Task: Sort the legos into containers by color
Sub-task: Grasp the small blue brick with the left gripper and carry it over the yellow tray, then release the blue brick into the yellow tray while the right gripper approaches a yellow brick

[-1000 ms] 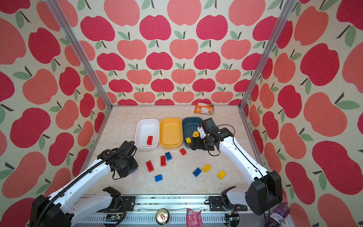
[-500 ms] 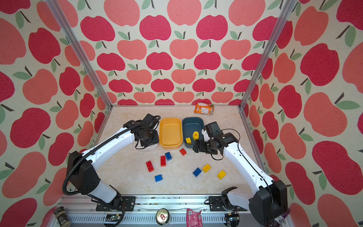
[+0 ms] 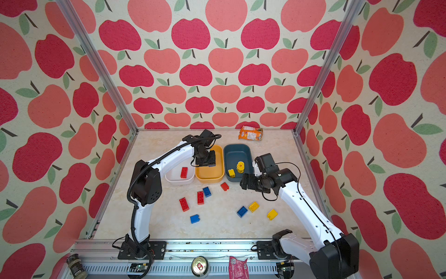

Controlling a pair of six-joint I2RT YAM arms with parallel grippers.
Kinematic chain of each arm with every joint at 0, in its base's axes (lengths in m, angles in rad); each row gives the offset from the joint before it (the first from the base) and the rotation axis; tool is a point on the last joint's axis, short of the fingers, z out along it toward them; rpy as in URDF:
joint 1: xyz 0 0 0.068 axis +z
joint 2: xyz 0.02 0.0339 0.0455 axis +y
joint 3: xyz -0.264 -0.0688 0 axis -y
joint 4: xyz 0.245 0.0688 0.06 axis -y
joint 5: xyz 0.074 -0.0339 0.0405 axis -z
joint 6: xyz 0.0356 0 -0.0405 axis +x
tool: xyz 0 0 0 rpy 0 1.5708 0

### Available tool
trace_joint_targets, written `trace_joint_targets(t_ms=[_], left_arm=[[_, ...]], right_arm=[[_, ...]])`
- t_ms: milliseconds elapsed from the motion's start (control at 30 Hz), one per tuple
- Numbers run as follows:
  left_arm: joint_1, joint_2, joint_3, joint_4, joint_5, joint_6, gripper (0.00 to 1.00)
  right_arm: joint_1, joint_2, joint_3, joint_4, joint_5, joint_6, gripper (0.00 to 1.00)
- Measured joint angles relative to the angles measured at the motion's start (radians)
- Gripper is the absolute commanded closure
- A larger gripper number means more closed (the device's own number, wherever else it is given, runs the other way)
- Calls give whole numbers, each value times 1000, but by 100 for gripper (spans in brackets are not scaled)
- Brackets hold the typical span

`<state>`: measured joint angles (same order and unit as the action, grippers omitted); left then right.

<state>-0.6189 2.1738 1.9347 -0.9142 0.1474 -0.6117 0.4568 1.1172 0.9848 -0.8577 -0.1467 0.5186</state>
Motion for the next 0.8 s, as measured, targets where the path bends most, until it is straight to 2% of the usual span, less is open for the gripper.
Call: trace_joint_targets(t_ms=[200, 267, 433, 533, 800], left_arm=[[6, 119, 88, -30, 35, 27, 67], [11, 140, 101, -40, 47, 32, 63], [13, 151, 105, -59, 59, 41, 44], [13, 151, 106, -63, 68, 48, 37], [12, 140, 106, -67, 71, 53, 30]], right_arm=[[-12, -25, -8, 0, 13, 12, 11], [-14, -32, -14, -1, 16, 15, 11], [-17, -40, -21, -4, 18, 26, 11], [-21, -45, -27, -5, 23, 32, 10], [-21, -47, -41, -5, 26, 56, 10]])
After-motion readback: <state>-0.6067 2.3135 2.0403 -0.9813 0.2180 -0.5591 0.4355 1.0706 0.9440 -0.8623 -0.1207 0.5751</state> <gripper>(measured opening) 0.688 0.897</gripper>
